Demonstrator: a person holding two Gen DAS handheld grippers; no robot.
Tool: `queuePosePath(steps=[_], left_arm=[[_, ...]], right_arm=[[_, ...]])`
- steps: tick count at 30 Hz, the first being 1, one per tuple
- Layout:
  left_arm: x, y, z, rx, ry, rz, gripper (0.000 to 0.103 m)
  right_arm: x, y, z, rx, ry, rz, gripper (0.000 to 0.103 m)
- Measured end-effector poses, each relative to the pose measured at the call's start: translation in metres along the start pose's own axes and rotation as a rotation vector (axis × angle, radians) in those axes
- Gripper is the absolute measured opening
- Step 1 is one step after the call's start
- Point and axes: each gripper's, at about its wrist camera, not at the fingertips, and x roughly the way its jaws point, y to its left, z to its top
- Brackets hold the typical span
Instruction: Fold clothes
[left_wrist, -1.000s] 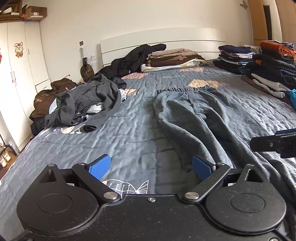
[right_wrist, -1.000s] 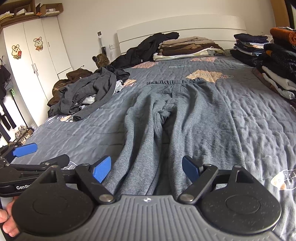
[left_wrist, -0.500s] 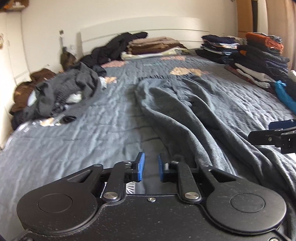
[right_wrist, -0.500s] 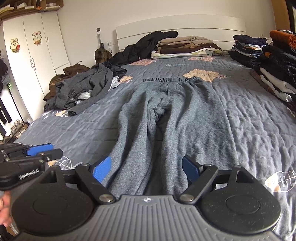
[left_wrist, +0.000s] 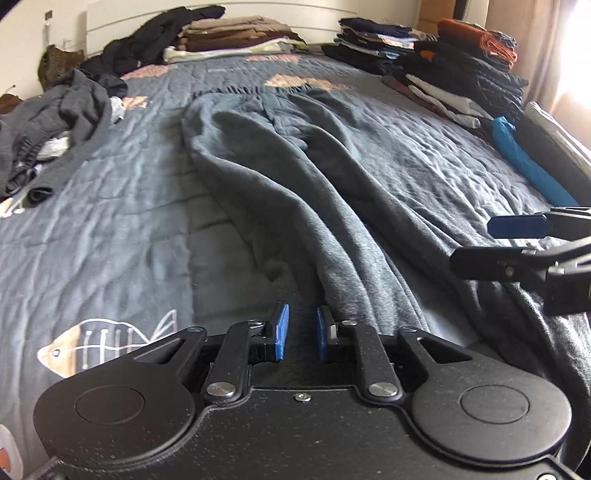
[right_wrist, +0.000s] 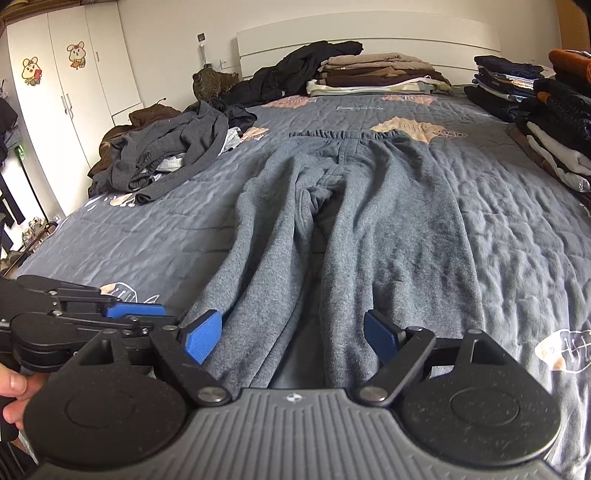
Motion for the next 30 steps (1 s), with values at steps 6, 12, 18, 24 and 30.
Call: queuePosePath(steps=[6, 12, 18, 24, 30], left_arm=[[0.013, -0.007, -0.004, 0.009, 0.009, -0.007, 0.043], [0.021, 0.004, -0.008, -0.051, 0.043, -0.014, 0.009], [-0.003, 0.027, -0.002, -0.106, 0.018, 0.004, 0.005], [-0.023, 0.057, 0.0, -0.151, 0.031, 0.064, 0.004], [-0.014, 0.063, -0.006, -0.1, 0.111, 0.134, 0.005]], right_arm=[[0.006, 0.002, -0.006, -0.021, 0.03, 0.01, 0.084], [0.01, -0.001, -0.011, -0.014, 0.049, 0.011, 0.084], [0.011, -0.002, -0.012, -0.01, 0.054, 0.014, 0.084], [0.011, -0.002, -0.014, -0.009, 0.062, 0.014, 0.084], [0.014, -0.001, -0.015, -0.01, 0.074, 0.015, 0.084]])
